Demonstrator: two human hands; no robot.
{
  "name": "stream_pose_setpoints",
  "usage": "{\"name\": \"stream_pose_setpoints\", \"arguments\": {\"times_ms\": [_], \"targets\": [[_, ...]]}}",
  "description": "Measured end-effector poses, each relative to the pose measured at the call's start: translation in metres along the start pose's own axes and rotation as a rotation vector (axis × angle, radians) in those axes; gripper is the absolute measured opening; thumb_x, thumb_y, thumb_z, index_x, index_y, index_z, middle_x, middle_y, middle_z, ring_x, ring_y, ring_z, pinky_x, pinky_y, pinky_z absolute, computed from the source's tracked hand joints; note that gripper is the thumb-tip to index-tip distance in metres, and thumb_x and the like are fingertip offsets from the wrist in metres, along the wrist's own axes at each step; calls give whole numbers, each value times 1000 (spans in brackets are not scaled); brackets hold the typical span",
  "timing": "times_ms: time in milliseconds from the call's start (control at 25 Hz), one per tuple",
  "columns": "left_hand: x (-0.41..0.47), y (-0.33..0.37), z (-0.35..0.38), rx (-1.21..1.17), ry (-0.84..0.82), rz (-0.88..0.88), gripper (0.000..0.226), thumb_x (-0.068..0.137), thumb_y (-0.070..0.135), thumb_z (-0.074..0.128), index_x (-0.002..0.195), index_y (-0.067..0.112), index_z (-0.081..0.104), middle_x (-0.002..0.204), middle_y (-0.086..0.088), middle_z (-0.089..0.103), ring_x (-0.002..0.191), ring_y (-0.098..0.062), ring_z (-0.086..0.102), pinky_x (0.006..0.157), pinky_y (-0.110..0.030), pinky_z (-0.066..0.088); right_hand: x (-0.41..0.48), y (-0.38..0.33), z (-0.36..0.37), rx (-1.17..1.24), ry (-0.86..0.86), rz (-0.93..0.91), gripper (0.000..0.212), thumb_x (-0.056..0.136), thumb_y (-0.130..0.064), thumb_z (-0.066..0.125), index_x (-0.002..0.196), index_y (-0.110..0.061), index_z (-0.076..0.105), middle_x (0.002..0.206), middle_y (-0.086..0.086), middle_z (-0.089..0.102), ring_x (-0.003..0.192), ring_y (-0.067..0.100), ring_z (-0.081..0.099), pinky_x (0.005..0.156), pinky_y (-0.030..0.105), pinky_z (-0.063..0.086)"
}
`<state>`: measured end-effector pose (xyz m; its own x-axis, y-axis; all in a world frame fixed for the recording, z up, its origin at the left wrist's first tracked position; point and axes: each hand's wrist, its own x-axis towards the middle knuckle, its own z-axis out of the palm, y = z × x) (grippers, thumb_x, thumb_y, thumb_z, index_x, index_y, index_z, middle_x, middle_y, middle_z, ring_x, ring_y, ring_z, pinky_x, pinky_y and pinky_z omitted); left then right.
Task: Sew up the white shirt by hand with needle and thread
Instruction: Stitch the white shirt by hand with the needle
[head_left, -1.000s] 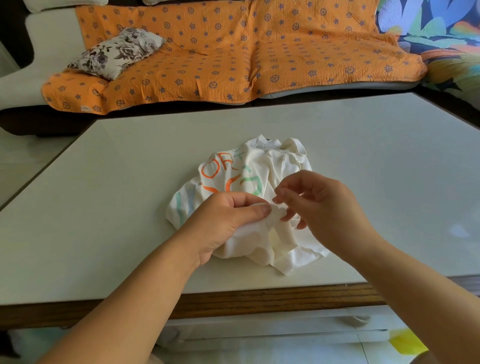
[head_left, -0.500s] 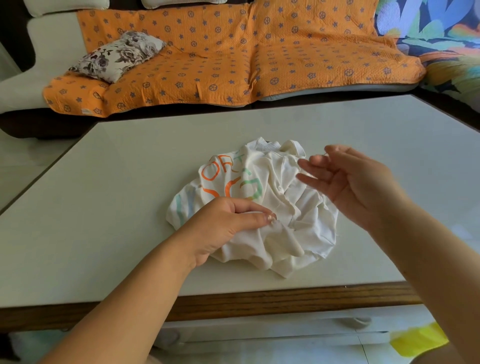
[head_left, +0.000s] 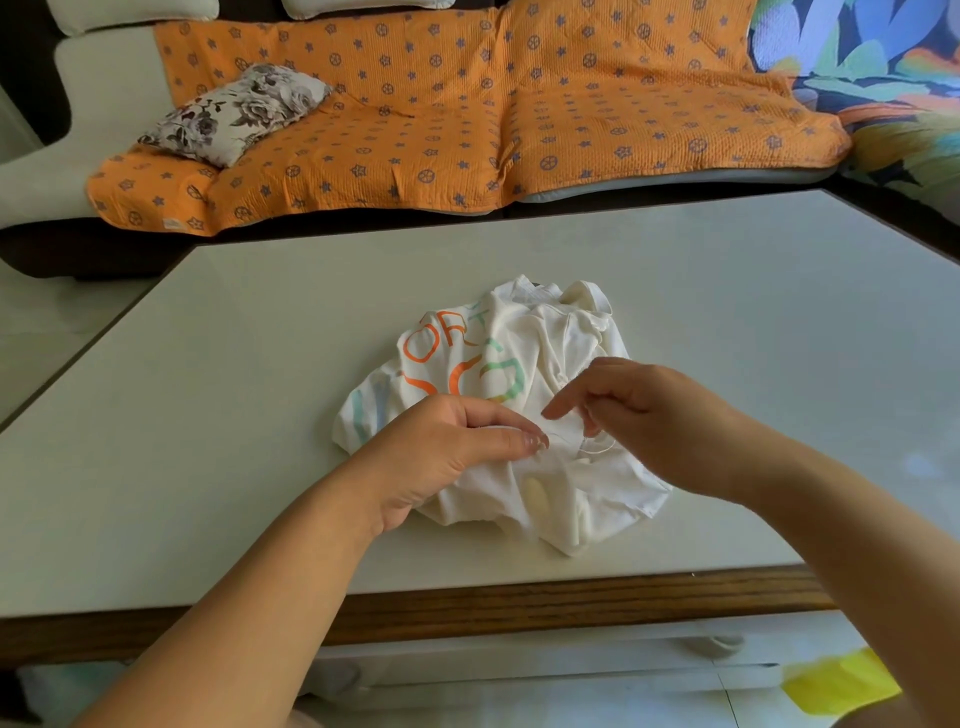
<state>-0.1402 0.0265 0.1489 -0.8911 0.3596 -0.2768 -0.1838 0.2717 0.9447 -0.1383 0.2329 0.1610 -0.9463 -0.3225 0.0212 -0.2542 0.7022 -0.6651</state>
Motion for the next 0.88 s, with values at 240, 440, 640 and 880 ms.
{"name": "stream_pose_setpoints", "arguments": {"times_ms": [240, 440, 640, 880], "targets": [[-1, 1, -1, 8, -1, -4, 12, 86, 15, 69, 87, 22, 78, 91, 9, 76, 91, 4, 66, 90, -15, 42, -3, -1, 8, 36, 37, -50, 8, 86, -31, 68, 84, -26, 73, 84, -12, 64, 81, 2, 60, 76, 17, 49], [-2, 0, -1, 40, -1, -6, 12, 85, 18, 70, 83, 25, 79, 93, 11, 76, 96, 6, 64, 96, -17, 38, 4, 3, -7, 66, 452, 91, 11, 88, -16, 66, 78, -14, 69, 81, -1, 65, 71, 11, 59, 59, 15, 42], [-1, 0, -1, 56, 2, -11, 13, 86, 18, 69, 82, 25, 79, 94, 9, 76, 96, 6, 63, 94, -18, 38, 17, 26, -13, -103, 489, 351, 24, 90, -14, 55, 80, 6, 64, 86, 18, 65, 78, 36, 58, 60, 31, 41], [-1, 1, -2, 42, -8, -7, 11, 84, 16, 71, 84, 24, 79, 93, 9, 76, 95, 5, 65, 93, -17, 40, 1, -2, -2, -50, 130, 130, 25, 95, -19, 50, 89, -29, 72, 84, -18, 60, 71, 0, 57, 62, 12, 42]]}}
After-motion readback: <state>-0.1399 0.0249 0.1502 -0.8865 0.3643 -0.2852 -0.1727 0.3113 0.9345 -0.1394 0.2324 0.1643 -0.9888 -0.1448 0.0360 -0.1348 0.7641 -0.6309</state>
